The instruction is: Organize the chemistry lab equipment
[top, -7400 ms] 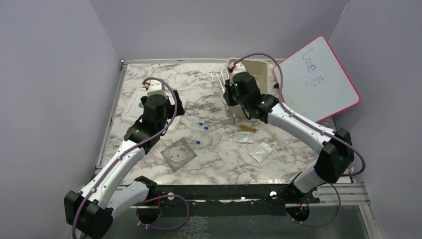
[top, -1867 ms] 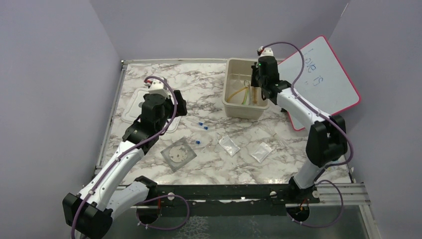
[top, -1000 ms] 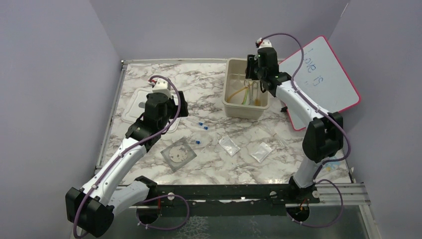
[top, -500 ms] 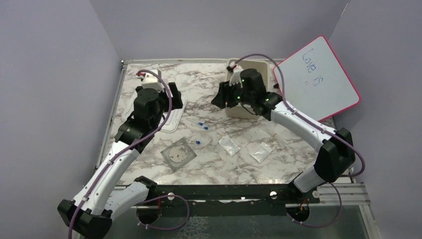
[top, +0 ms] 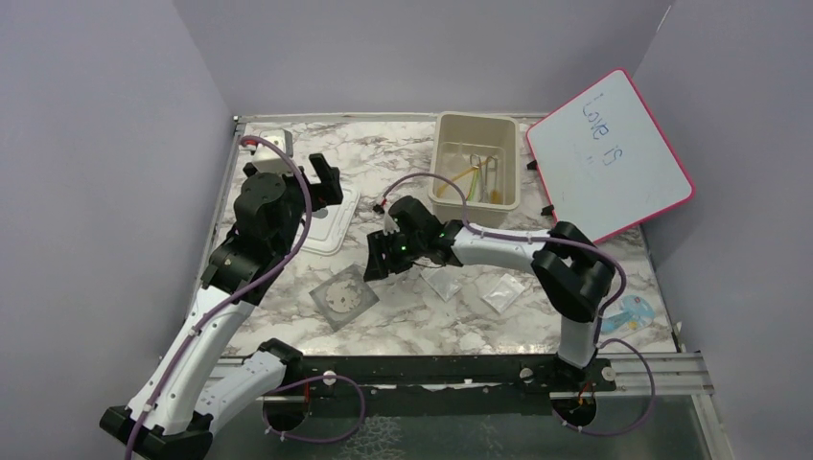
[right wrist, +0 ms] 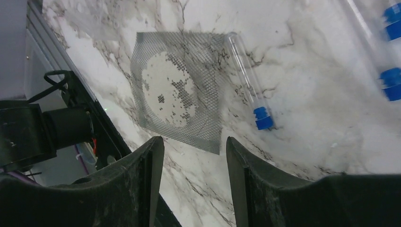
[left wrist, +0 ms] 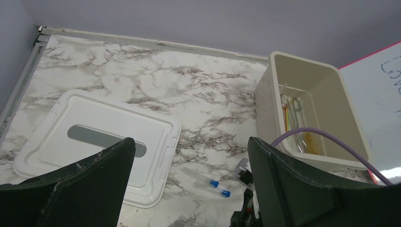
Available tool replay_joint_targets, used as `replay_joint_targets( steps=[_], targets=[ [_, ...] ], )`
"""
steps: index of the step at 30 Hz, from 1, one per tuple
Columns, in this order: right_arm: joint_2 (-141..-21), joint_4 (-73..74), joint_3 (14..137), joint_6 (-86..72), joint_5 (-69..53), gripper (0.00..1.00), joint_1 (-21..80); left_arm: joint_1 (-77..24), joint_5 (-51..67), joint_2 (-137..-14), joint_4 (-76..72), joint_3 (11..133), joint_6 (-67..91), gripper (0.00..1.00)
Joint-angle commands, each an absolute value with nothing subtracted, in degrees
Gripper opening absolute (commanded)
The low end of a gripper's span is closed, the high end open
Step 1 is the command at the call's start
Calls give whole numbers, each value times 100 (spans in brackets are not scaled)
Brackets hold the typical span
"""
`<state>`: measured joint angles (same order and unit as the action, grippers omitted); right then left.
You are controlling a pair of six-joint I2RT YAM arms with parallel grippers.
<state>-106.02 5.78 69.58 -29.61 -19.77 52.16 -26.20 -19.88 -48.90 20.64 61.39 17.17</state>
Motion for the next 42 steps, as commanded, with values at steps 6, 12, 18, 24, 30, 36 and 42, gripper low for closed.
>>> replay_joint_targets(
  steps=[6, 12, 18, 24, 30, 36, 42],
  targets=[
    [-11473, -136, 7275, -3692, -2127, 60, 5414, -2584, -1943, -4890, 2168, 5988, 1893, 91],
    [-11816, -95, 7479, -3814, -1811, 62, 5412, -2584, -1951, -4903, 2171, 5935, 1898, 92],
    [-12197, -140, 7748, -3832, -2076, 64, 5418, -2584, -1942, -4892, 2165, 5908, 1914, 91],
    [-12402, -403, 7830, -3862, -2531, 63, 5413, -2584, -1938, -4876, 2178, 5880, 1916, 92],
    [-12537, -594, 7831, -3940, -2765, 58, 5413, -2584, -1907, -4861, 2187, 5896, 1925, 91],
    [-12534, -839, 7722, -4041, -2847, 39, 5408, -2584, -1915, -4815, 2205, 5914, 1932, 92],
    [-12236, -1175, 7440, -4033, -2704, 16, 5402, -2584, -1907, -4799, 2224, 5924, 1942, 92]
  ],
)
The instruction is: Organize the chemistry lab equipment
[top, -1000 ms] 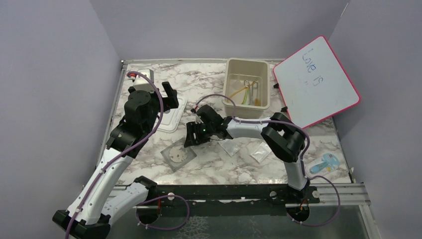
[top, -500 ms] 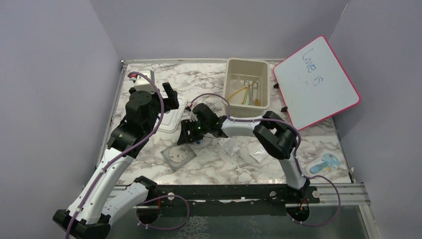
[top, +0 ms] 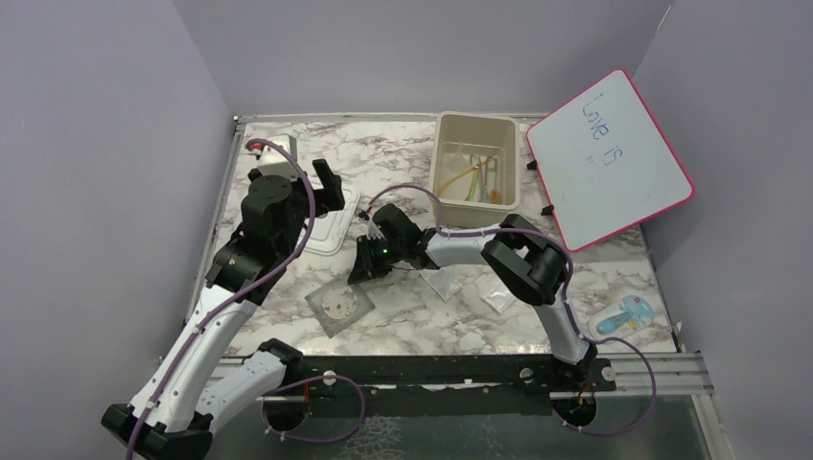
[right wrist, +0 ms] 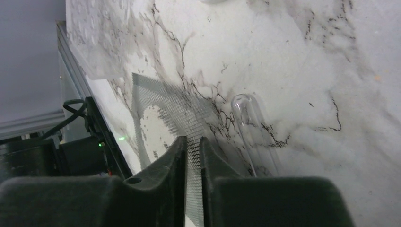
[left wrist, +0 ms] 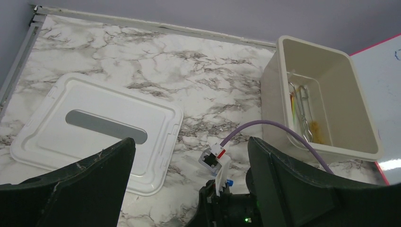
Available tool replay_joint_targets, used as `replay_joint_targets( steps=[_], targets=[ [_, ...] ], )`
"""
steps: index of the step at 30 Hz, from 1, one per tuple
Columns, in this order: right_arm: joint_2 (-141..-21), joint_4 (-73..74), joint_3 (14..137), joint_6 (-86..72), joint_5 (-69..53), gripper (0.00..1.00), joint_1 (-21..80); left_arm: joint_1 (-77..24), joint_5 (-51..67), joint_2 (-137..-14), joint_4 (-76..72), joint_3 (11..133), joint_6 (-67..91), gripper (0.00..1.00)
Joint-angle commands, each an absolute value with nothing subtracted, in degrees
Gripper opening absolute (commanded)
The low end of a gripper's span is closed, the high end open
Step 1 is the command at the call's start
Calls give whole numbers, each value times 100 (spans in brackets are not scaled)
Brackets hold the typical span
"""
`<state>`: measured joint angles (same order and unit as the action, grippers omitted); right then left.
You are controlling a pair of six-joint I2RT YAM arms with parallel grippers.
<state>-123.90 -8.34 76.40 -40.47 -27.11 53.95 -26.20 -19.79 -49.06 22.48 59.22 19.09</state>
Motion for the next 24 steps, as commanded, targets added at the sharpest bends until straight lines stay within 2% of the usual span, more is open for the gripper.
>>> replay_joint_targets(
  steps=[1, 5, 16, 24],
  targets=[
    [-12166, -1212, 7406, -4014, -2708, 12, 5402, -2584, -1907, -4792, 2231, 5927, 1942, 91],
    [-11891, -1234, 7325, -3898, -2834, 1, 5405, -2584, -1914, -4778, 2242, 5956, 1945, 92],
    [-10433, -1283, 7077, -3707, -2785, 1, 5369, -2584, -1811, -4638, 2372, 6213, 1960, 91],
    [-9408, -720, 7083, -3388, -2432, 1, 4820, -2584, -1758, -4481, 2421, 6438, 1960, 91]
  ],
)
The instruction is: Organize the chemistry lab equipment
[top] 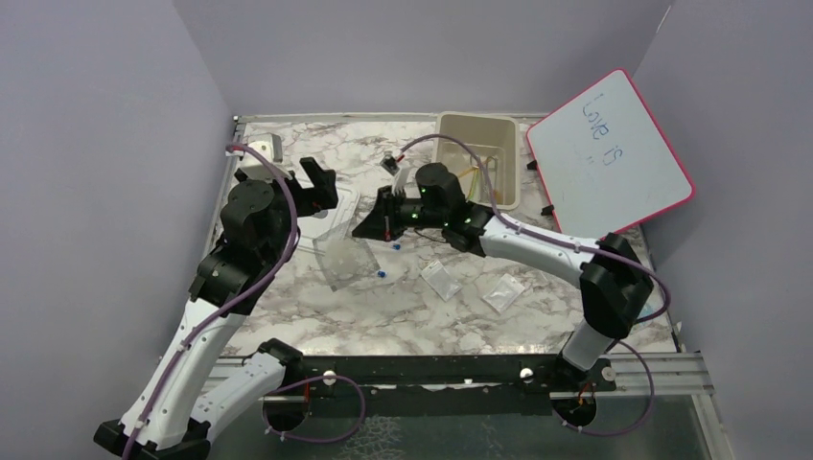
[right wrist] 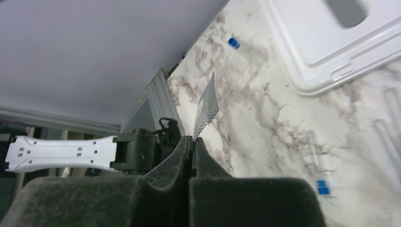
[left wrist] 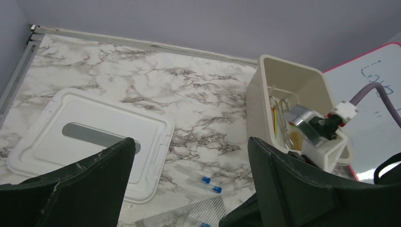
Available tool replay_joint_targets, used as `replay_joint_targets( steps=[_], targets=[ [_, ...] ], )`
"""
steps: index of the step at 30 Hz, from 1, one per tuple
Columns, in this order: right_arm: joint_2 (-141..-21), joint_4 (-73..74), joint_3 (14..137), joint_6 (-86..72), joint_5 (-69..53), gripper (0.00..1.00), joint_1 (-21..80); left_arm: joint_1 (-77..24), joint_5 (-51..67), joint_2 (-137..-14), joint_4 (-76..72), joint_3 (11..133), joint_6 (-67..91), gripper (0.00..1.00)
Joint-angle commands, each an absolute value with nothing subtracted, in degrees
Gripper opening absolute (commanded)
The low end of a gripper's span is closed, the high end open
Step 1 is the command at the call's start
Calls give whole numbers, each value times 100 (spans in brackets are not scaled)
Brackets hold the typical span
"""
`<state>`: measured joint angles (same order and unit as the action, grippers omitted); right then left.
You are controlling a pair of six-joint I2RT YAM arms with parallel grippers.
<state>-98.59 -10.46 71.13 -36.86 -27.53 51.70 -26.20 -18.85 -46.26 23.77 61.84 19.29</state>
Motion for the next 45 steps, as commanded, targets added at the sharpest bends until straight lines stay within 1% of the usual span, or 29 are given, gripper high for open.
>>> replay_joint_targets(
  steps=[1, 4, 7, 13, 17, 20, 27, 33, 40, 45],
  targets=[
    [-9299, -622, 7088, -3312, -2352, 1, 4694, -2584, -1751, -4467, 2430, 6454, 1960, 91],
    [-8990, -244, 7153, -3179, -2220, 1, 4187, -2584, -1736, -4454, 2435, 6462, 1960, 92],
    [-8791, 257, 7382, -3236, -2369, 1, 3506, -2584, -1676, -4476, 2430, 6416, 2004, 92],
    [-8272, 466, 7451, -3176, -2307, 0, 2299, -2584, -1395, -4630, 2428, 6269, 2121, 91],
    [-8251, 887, 7556, -3203, -2292, 1, 1603, -2584, -1380, -4696, 2376, 6060, 2199, 91],
    [-8315, 941, 7495, -3250, -2346, 1, 1250, -2584, -1319, -4786, 2265, 5876, 2251, 91],
    [-8690, 830, 7290, -3210, -2381, 1, 991, -2584, -1079, -5164, 2023, 5520, 2372, 92],
    [-9315, 546, 7255, -3240, -2947, 0, 978, -2584, -1002, -5460, 1849, 5274, 2434, 91],
    [-9958, 375, 7350, -3308, -3228, 1, 991, -2584, -1002, -5684, 1720, 5175, 2435, 91],
    [-10230, 360, 7333, -3358, -3174, 13, 988, -2584, -993, -5826, 1655, 5134, 2432, 91]
  ],
)
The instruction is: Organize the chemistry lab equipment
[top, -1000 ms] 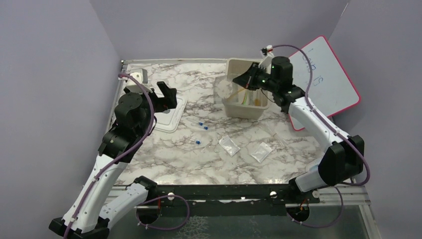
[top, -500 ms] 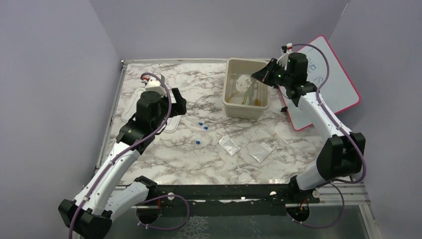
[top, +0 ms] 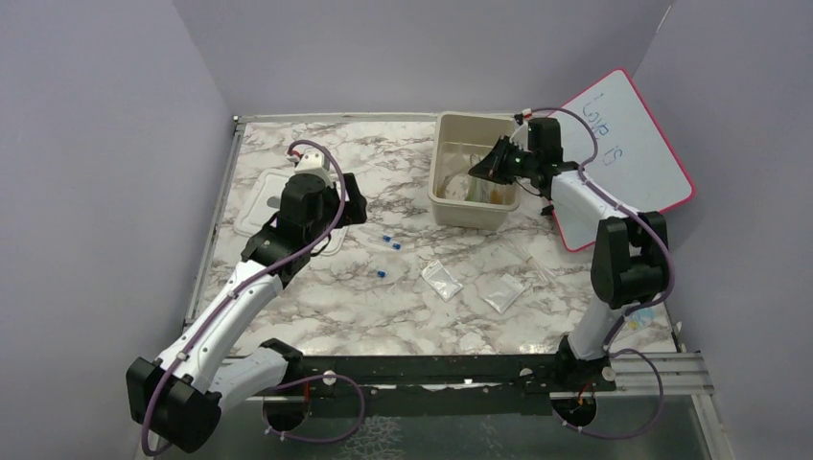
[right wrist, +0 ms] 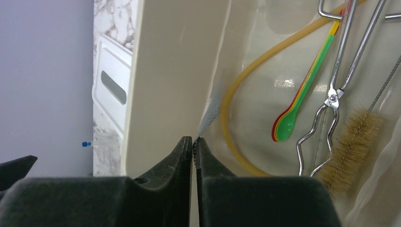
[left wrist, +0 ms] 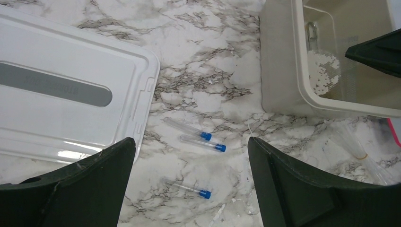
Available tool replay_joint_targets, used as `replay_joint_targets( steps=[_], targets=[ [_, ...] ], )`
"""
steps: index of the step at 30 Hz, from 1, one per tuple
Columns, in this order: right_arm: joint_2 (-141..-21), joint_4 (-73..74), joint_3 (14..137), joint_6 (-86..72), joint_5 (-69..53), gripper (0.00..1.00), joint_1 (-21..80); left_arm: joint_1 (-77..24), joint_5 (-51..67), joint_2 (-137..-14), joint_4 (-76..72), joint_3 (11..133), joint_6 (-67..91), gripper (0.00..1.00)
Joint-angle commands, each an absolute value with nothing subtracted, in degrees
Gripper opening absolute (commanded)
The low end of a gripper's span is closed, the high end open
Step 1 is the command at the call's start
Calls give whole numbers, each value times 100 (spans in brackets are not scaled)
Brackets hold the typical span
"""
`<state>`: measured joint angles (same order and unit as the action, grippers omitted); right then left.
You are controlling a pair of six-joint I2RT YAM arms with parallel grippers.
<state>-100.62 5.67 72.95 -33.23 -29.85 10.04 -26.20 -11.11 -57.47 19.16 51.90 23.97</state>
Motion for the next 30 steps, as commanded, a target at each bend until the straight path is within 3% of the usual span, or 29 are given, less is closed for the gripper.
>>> replay_joint_targets(
  steps=[1, 10, 19, 24, 30],
  targets=[
    [-10257, 358, 7318, -3357, -3150, 16, 991, -2584, -987, -5841, 1646, 5127, 2415, 91],
    [-9987, 885, 7399, -3042, -2514, 31, 1042, -2584, -983, -5916, 1626, 5164, 2312, 91],
    [-8730, 1702, 7237, -2255, -1405, 39, 1288, -2584, -800, -5847, 1609, 5061, 2330, 91],
    [-7802, 2047, 6663, -2163, -908, 43, 1793, -2592, 58, -5870, 1494, 4911, 2780, 91],
    [-6685, 2293, 5754, -2363, -1008, 45, 2284, -2668, 1409, -6263, 702, 4362, 3540, 84]
  ],
)
